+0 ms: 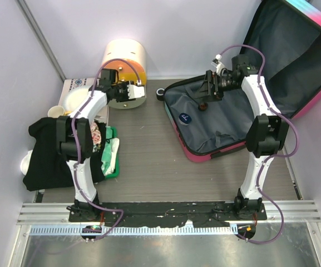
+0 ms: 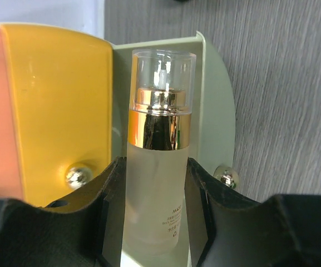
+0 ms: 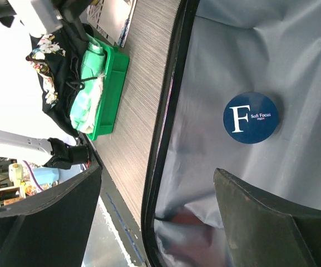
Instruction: Open, take out, and arrange the luggage
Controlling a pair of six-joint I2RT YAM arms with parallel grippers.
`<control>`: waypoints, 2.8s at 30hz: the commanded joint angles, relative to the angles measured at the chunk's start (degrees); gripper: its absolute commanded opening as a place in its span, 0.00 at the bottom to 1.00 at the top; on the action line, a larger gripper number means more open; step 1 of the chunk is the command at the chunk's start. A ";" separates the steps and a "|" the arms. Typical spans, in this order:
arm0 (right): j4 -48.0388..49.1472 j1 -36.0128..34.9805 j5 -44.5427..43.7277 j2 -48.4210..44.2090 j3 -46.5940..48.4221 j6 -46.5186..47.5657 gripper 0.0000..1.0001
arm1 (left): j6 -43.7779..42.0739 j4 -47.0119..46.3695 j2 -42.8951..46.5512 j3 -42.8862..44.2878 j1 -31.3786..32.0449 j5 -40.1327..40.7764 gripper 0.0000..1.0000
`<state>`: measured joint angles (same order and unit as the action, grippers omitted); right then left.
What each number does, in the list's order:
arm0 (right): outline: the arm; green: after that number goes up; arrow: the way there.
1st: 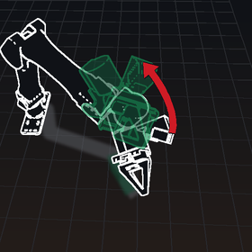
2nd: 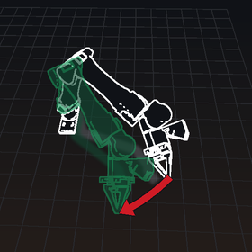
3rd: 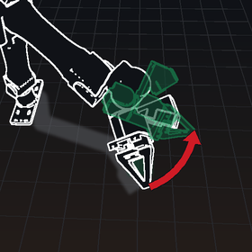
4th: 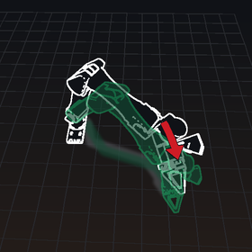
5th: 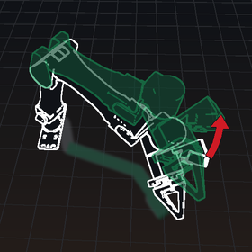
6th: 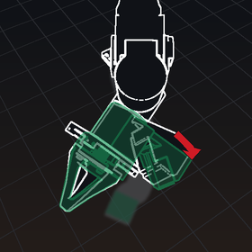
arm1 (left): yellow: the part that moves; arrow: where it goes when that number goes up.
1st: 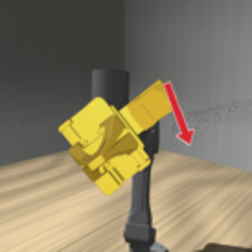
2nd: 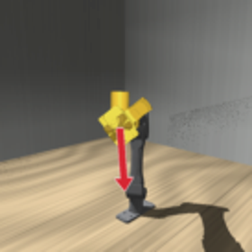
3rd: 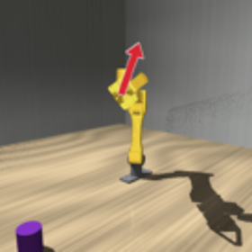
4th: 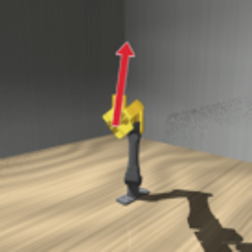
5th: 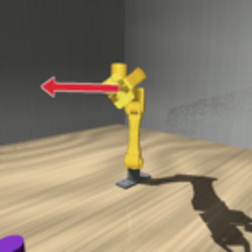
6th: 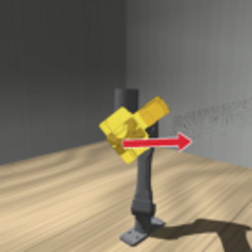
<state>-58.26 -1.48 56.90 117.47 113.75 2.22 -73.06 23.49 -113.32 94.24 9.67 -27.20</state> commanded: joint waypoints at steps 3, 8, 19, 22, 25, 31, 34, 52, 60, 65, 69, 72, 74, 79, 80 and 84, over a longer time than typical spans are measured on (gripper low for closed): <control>0.69 0.24 -0.57 -6.02 -1.34 0.59 0.88 | -2.44 -3.00 -5.24 6.48 -0.35 2.24 0.02; -0.19 0.16 -1.80 -7.78 -3.01 2.00 0.88 | -1.56 -4.58 -8.32 9.12 -0.53 3.29 0.28; -0.80 0.16 -2.15 -8.13 -3.01 3.05 0.88 | -1.56 -6.70 -2.00 3.95 -0.79 1.46 0.65; -0.80 0.16 -1.80 -7.78 -2.92 2.97 0.88 | -0.25 -6.96 0.72 2.45 -1.15 0.22 0.64; -0.63 0.24 -1.71 -7.52 -2.84 2.88 0.88 | 0.19 -4.68 3.01 1.92 -1.32 0.13 0.51; -0.63 0.24 -2.24 -7.34 -2.40 2.88 0.88 | 4.05 3.22 6.79 -1.42 -1.32 -1.54 0.29; -0.54 0.24 -2.59 -7.17 -2.40 2.88 0.88 | 7.66 6.04 7.06 -2.30 -1.32 -1.45 0.21; -2.47 0.24 -6.54 -7.34 -2.75 4.99 0.88 | 24.00 15.29 -5.07 8.59 -1.41 3.81 0.00; -2.82 0.16 -8.12 -7.78 -3.36 5.78 0.89 | 30.17 -6.06 -5.69 4.57 -1.41 9.26 0.00; -3.18 0.24 -8.65 -7.52 -2.93 6.13 0.89 | 29.11 -17.75 -9.36 4.55 -1.41 14.19 0.00; -3.18 0.24 -8.57 -7.26 -2.92 6.04 0.89 | 29.28 -19.70 -14.73 10.08 -1.41 16.30 0.00; -3.18 0.24 -8.65 -6.99 -2.92 6.04 0.89 | 29.90 -19.79 -17.20 14.04 -1.41 15.78 0.00; -3.18 0.16 -9.00 -7.25 -2.84 6.13 0.89 | 30.69 -19.88 -16.59 15.10 -1.32 15.07 0.00; -3.62 0.24 -9.53 -8.05 -3.36 7.01 0.89 | 38.14 -23.12 -7.11 4.95 -1.32 10.77 0.00; -3.70 0.24 -9.62 -8.22 -3.71 7.10 0.89 | 40.17 -23.22 -4.66 2.64 -1.41 10.42 0.00; -3.70 0.33 -9.71 -8.66 -3.80 7.19 0.90 | 54.57 -30.34 7.20 -7.12 -1.50 12.69 0.23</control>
<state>-61.78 -1.37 47.42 112.20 110.10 8.36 -33.21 4.38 -120.33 92.90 8.62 -14.57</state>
